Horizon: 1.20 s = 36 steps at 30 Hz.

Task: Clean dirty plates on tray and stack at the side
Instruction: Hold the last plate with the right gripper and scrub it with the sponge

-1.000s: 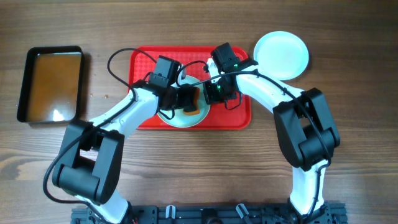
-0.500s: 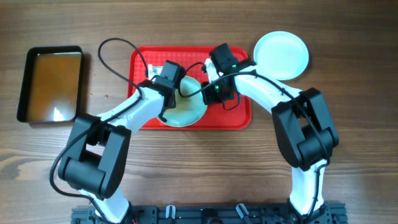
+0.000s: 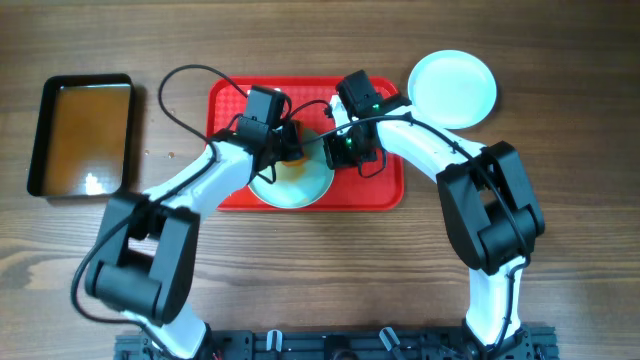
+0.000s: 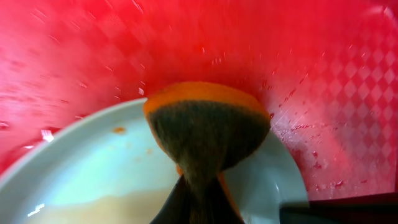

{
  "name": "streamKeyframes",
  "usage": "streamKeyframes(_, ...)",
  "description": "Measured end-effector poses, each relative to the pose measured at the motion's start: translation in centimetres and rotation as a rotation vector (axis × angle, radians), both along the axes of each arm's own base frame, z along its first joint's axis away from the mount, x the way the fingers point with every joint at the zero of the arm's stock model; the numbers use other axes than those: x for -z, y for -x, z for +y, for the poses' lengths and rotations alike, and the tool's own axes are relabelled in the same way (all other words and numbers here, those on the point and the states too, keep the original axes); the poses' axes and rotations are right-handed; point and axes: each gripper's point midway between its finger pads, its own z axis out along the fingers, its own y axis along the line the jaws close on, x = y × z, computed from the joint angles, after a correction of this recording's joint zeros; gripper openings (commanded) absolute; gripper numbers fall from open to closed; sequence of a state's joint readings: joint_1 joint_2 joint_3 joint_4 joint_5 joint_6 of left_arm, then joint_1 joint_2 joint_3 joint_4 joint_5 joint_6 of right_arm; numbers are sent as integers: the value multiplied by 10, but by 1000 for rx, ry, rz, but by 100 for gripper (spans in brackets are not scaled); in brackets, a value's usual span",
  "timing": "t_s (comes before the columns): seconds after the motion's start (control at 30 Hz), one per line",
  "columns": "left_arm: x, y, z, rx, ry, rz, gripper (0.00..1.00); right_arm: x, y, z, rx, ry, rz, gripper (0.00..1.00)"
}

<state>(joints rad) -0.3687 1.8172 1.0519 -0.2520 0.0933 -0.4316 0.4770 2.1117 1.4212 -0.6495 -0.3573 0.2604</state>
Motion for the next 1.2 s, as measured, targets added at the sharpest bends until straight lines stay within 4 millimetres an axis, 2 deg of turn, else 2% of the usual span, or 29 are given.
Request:
streamKeyframes(0.1, 17, 1, -5, 9, 22, 34, 4, 0, 0, 0, 0, 1, 0, 4)
streamKeyframes(0.2, 25, -2, 2, -18, -16, 39, 4, 0, 0, -1, 1, 5, -2, 4)
streamKeyframes(0.27, 27, -3, 17, -65, -114, 33, 4, 0, -1, -1, 2, 6, -3, 4)
streamKeyframes(0.4, 24, 2, 78, -204, -440, 20, 4, 0, -2, 2, 1, -1, -13, 4)
streamKeyframes(0.5, 18, 10, 95, -232, -551, 18, 4, -1, 1, 9, -12, -9, -11, 4)
streamKeyframes(0.57, 5, 17, 101, -240, -558, 11, 4, -1, 2, 8, -11, -7, -6, 4)
streamKeyframes(0.67, -25, 19, 97, -241, -451, -16, 4, 0, 3, 3, -2, 1, 7, 4)
streamKeyframes(0.73, -33, 23, 72, -179, -289, 3, 4, 0, 1, 1, 3, 1, 7, 4)
streamKeyframes(0.83, -19, 33, 40, -106, -129, 92, 4, 0, 1, 1, 3, 3, 6, 4)
streamKeyframes(0.97, 16, 43, 30, -80, -100, 199, 4, 0, 1, 1, 4, 3, 5, 4)
streamKeyframes(1.1, 24, 45, 49, -118, -209, 213, 4, 1, 0, 0, 7, 10, 2, 4)
streamKeyframes(1.13, 24, 46, 60, -141, -271, 210, 4, 1, 0, 0, 9, 9, 3, 4)
streamKeyframes(1.17, 24, 49, 80, -175, -377, 206, 4, 1, 0, 0, 10, 9, 3, 4)
streamKeyframes(1.2, 23, 50, 88, -190, -422, 201, 4, 0, -1, 2, 11, 0, 1, 4)
